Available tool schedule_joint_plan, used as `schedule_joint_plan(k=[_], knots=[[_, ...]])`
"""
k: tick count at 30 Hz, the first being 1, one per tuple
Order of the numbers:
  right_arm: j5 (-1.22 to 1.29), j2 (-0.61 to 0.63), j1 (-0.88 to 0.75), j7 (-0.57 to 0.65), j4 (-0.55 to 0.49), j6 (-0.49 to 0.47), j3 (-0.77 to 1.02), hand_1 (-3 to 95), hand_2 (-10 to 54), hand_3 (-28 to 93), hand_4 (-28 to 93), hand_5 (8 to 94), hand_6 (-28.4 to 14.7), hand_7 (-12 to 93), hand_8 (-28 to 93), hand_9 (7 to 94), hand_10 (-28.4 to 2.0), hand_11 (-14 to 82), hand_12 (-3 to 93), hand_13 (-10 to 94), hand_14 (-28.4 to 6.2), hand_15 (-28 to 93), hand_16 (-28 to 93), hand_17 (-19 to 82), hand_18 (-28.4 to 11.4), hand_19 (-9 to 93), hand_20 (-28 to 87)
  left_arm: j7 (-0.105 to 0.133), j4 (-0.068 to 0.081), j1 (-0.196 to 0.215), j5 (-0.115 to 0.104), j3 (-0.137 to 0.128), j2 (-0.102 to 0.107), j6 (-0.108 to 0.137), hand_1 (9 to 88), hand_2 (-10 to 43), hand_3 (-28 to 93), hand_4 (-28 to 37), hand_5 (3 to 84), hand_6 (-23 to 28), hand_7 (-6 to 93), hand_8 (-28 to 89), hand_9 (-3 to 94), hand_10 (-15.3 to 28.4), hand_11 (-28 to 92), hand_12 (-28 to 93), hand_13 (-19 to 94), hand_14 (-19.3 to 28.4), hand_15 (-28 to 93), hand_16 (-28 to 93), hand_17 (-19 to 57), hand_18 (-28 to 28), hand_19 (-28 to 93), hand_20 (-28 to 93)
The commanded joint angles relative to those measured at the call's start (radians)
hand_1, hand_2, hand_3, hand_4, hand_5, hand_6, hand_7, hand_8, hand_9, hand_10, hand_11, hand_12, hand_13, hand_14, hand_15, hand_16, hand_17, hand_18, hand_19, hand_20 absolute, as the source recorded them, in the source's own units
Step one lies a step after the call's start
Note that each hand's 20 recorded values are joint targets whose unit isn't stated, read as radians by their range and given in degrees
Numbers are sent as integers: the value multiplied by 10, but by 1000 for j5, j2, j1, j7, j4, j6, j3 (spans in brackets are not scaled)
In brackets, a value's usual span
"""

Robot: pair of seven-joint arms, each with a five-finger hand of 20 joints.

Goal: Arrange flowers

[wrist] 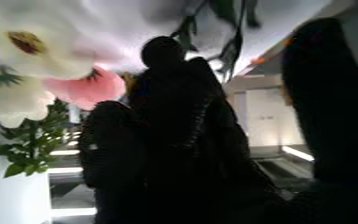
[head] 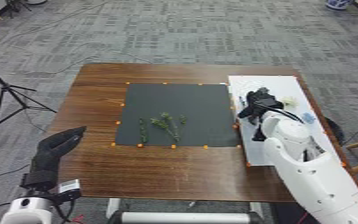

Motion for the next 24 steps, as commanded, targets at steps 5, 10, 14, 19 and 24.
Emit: schedule_joint_plan(k=[5,10,14,19,24], knots=[[80,-41,-22,82,25,-90,44,478,-95,609,-125,413,-74,431,-62,649,-175,305,325,878,-51,531,329,663,-68,923,339,-14,-7,4,0,3,-17,-23,307,-36,679,-227,513,-21,164,-108,427,129,167,92,347,144,127,-1,37,114,96,144],[148,-55,-39,87,31,-56,52,608,-95,493,-88,423,-66,459,111,765,-127,186,525,905,-38,519,345,681,-60,926,338,-12,-6,-2,-5,3,-17,-28,307,-35,678,-226,513,-21,164,-107,427,129,167,93,348,145,127,-1,37,114,96,144],[188,-58,-46,76,32,-4,54,639,-95,509,-98,435,-59,471,259,830,-110,196,534,917,-32,512,347,690,-55,924,339,-13,-6,-1,-11,1,-18,-29,308,-35,679,-225,514,-21,164,-107,426,129,167,93,347,145,127,-1,37,114,96,144],[268,-41,-33,68,12,65,58,655,-95,550,-84,522,-41,472,263,877,-107,217,470,936,-30,504,340,706,-54,917,343,-12,-8,2,-17,-1,-16,-26,308,-35,678,-225,514,-20,162,-107,426,129,167,93,348,144,127,-1,37,114,97,144],[413,-25,-13,81,-59,94,77,660,-91,548,-70,573,-39,452,261,891,-114,243,411,937,-29,522,314,716,-54,916,345,-9,-11,7,-20,-5,-16,-26,309,-34,677,-225,512,-19,161,-106,426,129,167,92,347,145,128,-1,37,114,96,144]])
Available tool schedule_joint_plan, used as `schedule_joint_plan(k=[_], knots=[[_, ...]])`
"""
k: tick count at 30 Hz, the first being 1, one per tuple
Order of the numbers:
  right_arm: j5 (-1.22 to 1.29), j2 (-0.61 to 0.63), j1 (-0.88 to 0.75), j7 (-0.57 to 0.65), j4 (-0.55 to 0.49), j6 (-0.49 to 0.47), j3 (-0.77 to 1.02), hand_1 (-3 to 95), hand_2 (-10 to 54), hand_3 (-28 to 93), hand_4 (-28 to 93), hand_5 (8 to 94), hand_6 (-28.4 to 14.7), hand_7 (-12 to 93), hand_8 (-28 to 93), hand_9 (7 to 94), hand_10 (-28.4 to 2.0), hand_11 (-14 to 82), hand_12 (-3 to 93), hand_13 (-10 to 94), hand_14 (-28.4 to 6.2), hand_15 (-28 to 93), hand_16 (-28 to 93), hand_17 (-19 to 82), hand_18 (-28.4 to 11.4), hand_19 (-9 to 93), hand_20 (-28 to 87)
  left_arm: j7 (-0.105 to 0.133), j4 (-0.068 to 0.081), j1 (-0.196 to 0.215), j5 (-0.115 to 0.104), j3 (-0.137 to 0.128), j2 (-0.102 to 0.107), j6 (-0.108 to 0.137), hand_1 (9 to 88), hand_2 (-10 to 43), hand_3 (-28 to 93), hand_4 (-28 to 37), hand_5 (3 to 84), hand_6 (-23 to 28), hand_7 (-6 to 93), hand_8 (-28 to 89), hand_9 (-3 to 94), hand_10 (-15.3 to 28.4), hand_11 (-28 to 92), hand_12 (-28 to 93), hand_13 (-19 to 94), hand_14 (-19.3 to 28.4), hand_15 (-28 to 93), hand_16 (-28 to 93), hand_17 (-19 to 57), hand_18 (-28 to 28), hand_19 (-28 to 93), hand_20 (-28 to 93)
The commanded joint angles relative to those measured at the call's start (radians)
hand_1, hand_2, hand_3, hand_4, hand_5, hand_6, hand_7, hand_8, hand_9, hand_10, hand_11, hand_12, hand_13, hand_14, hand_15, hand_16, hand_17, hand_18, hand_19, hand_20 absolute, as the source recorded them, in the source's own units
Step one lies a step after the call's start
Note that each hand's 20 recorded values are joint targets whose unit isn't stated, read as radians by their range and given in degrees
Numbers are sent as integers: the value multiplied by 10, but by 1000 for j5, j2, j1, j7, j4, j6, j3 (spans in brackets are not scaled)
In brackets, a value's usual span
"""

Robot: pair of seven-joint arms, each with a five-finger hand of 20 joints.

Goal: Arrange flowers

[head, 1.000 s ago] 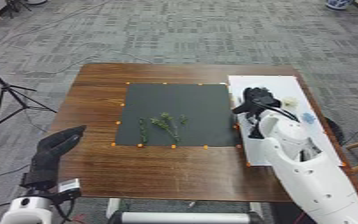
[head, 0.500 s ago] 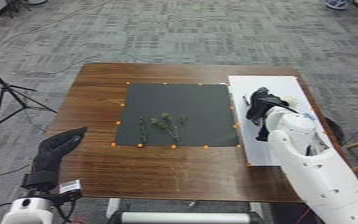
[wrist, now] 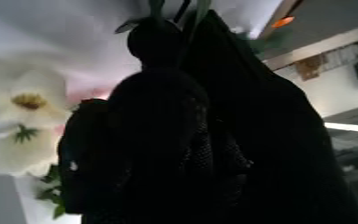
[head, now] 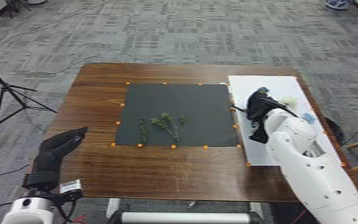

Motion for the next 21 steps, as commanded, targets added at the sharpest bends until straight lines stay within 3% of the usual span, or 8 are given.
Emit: schedule_joint_plan(k=[1,4,5,11,21], knots=[[159,21,2,3,-84,34,9,660,-92,549,-68,577,-40,452,258,895,-115,243,405,937,-29,525,310,719,-54,915,345,-6,-10,9,-11,-7,-7,-10,308,-34,677,-225,512,-19,161,-106,426,129,167,93,347,144,127,-1,37,114,96,144],[213,25,-6,-3,-149,24,14,660,-94,554,-64,583,-44,456,249,900,-117,244,401,937,-28,530,302,723,-52,914,344,-5,-15,19,-12,-14,-7,-11,307,-34,678,-224,512,-18,160,-106,426,128,167,93,348,144,126,-2,37,114,97,144],[226,25,-7,-3,-169,21,10,660,-94,555,-64,583,-44,459,245,901,-117,243,400,937,-28,532,299,725,-51,913,344,3,-16,25,-21,-11,3,0,307,-34,678,-224,512,-18,160,-106,426,128,167,93,348,144,126,-1,37,114,97,144],[277,-21,-25,14,-237,11,-25,662,-95,553,-54,581,-50,474,236,903,-119,243,398,937,-26,540,288,731,-45,912,342,-5,-15,15,-13,-18,5,-20,306,-34,678,-225,511,-19,160,-105,425,129,166,93,347,144,126,-1,37,114,97,144],[242,-109,-64,11,-225,-22,-124,661,-95,553,-51,581,-52,481,234,905,-118,241,396,937,-24,539,283,733,-43,911,342,-23,-12,5,-1,-19,0,-48,305,-35,679,-225,511,-17,159,-105,423,128,166,94,346,145,125,-1,36,115,97,144]])
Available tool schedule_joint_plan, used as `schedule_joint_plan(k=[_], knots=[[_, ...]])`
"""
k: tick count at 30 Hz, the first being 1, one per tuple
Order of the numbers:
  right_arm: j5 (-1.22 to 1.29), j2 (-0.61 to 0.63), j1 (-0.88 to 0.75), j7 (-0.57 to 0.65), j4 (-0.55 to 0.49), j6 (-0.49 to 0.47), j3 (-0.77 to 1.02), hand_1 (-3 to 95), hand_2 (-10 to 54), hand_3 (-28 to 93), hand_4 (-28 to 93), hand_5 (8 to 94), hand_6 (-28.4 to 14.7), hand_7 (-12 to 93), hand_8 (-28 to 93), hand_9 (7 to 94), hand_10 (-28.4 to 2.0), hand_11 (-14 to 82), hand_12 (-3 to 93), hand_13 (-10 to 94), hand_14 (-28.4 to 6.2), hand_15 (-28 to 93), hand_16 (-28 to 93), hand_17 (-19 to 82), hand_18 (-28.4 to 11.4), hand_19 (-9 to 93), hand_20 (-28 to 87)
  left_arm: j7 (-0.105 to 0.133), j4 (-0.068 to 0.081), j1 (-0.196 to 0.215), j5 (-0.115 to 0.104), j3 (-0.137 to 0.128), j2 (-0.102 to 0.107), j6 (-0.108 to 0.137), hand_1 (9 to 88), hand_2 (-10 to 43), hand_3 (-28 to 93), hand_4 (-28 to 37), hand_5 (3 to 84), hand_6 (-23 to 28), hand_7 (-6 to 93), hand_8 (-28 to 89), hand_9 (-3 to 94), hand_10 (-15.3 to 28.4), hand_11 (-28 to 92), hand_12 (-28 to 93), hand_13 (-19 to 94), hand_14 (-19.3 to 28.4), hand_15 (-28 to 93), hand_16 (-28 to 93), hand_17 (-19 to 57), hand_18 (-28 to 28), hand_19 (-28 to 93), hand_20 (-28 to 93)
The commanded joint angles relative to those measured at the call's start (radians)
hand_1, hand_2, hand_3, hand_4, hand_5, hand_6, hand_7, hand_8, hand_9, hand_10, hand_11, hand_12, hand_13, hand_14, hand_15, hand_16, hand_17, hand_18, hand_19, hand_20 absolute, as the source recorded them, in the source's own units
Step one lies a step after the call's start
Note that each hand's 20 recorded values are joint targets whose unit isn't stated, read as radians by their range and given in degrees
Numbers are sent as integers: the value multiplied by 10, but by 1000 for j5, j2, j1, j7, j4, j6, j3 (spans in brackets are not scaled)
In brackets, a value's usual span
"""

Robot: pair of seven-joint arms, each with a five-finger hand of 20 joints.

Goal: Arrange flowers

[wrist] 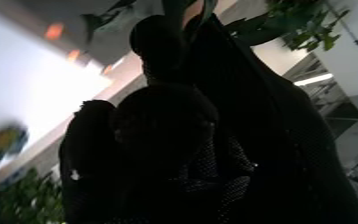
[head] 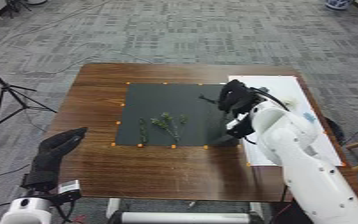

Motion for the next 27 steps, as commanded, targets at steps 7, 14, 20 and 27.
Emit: schedule_joint_plan(k=[7,14,20,27], knots=[[-50,-114,-54,12,51,-43,-95,658,-95,557,-50,580,-53,484,234,906,-117,240,394,937,-25,539,282,734,-41,909,342,-26,-5,-9,7,-9,-4,-48,304,-36,680,-224,509,-16,157,-104,420,128,164,94,345,144,124,0,35,115,96,143],[-72,-110,-50,12,75,-48,-89,624,-95,549,-43,579,-56,478,231,898,-118,235,386,937,-26,530,282,733,-43,908,343,-31,-5,-6,6,-16,-3,-58,300,-39,684,-223,502,-13,154,-102,417,128,162,95,343,146,123,0,33,115,95,142],[-92,-95,-45,9,82,-56,-80,604,-95,547,-39,573,-56,468,229,887,-117,213,397,937,-27,518,293,727,-43,909,346,-37,-7,-1,9,-19,-5,-69,299,-40,683,-223,500,-12,152,-102,415,127,161,96,340,146,122,1,31,116,96,142],[-99,-92,-35,4,91,-47,-73,594,-95,547,-39,572,-56,462,228,885,-119,204,399,937,-28,510,302,725,-44,911,346,-39,-9,0,10,-17,-8,-70,299,-40,681,-223,493,-14,152,-101,411,127,160,97,338,146,119,3,29,117,97,141]])
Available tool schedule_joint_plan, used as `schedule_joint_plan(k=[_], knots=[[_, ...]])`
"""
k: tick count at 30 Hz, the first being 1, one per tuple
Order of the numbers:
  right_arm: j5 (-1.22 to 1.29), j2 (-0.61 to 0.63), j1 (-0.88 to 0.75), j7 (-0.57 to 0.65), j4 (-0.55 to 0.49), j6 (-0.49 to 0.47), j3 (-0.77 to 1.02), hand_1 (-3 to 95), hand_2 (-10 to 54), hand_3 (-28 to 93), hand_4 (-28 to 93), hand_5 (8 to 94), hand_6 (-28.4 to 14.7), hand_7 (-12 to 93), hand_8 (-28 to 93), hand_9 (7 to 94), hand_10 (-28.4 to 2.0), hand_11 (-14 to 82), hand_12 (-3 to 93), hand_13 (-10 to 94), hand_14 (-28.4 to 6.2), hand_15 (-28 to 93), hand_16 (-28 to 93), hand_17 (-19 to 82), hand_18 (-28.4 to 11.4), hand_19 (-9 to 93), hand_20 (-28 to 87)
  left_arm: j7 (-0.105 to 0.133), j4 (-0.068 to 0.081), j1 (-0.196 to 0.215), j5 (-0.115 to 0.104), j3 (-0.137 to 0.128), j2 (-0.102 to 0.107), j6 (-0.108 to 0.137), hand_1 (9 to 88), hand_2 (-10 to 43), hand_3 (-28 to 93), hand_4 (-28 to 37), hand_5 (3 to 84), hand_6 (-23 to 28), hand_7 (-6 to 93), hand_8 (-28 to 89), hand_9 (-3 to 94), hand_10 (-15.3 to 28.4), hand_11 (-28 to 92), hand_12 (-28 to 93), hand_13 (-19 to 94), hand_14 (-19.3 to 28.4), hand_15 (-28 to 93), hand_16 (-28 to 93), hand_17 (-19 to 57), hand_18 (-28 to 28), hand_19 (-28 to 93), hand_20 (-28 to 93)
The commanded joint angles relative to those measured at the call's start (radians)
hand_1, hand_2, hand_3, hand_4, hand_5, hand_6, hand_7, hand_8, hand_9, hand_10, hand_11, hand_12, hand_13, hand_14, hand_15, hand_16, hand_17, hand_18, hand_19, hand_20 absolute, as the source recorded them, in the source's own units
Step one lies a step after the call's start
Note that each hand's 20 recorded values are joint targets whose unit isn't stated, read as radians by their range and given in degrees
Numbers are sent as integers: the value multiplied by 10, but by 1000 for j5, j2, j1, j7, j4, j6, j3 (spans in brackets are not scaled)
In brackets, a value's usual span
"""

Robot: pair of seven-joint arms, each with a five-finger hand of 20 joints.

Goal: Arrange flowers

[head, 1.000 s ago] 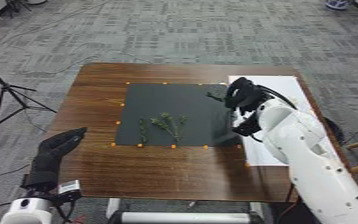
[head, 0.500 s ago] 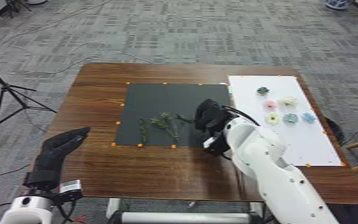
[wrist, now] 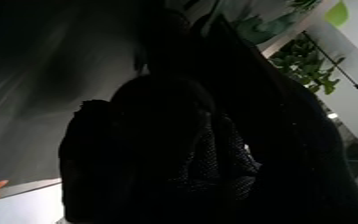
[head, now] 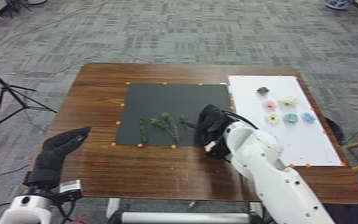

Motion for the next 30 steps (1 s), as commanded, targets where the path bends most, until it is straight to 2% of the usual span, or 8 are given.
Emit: schedule_joint_plan(k=[1,5,13,15,17,24,26,30], knots=[[-22,9,11,-4,9,0,13,594,-95,547,-40,572,-56,462,228,885,-119,204,399,937,-28,510,304,725,-43,911,346,-11,-11,11,6,-4,-9,-11,299,-40,681,-223,493,-14,152,-101,411,127,160,97,337,146,118,3,29,117,98,142],[-18,11,12,-6,9,-6,20,592,-95,545,-39,571,-58,452,227,880,-119,201,404,937,-29,506,309,722,-45,912,347,-16,-7,3,7,-4,-10,-23,299,-40,680,-222,493,-14,152,-101,409,126,159,97,335,147,118,5,27,117,97,141],[0,6,8,-14,3,-31,31,525,-95,551,-33,585,-66,299,229,852,-130,213,372,937,-31,495,327,716,-46,916,344,-22,-6,-1,13,-4,-14,-35,298,-41,680,-220,492,-17,154,-102,410,126,159,98,333,148,118,8,26,118,95,142],[-2,9,10,-21,2,-46,37,482,-95,588,-51,588,-70,286,160,841,-138,244,316,937,-31,493,329,715,-46,916,345,-23,-6,1,13,-4,-14,-40,298,-43,679,-219,492,-17,155,-102,410,126,159,98,333,149,119,9,26,118,95,143],[4,14,12,-25,-5,-57,45,447,-95,611,-56,595,-73,291,-11,831,-143,266,266,937,-32,490,333,714,-46,916,348,-24,-7,4,15,-8,-16,-43,297,-43,679,-219,492,-18,155,-102,410,126,159,98,332,149,119,10,25,119,94,143],[45,37,18,-50,-89,-124,117,396,-95,595,-56,584,-79,276,-39,805,-147,269,265,937,-37,480,342,706,-51,919,353,-24,-10,8,16,-8,-21,-45,296,-41,673,-216,492,-20,157,-103,411,127,159,98,332,150,121,11,25,119,94,144],[50,50,23,-70,-125,-101,158,389,-95,588,-57,580,-80,269,-37,799,-148,270,267,937,-37,478,346,702,-55,922,355,-22,-11,11,15,-10,-20,-47,297,-40,671,-215,492,-19,157,-103,411,126,159,98,332,151,121,11,25,119,93,144],[-46,120,47,-123,-147,26,204,375,-95,583,-58,569,-75,283,-30,767,-156,278,284,923,-44,485,359,687,-70,928,380,-24,-9,9,14,-12,-19,-49,297,-40,670,-213,492,-19,157,-103,412,127,159,98,333,150,120,11,24,119,93,144]])
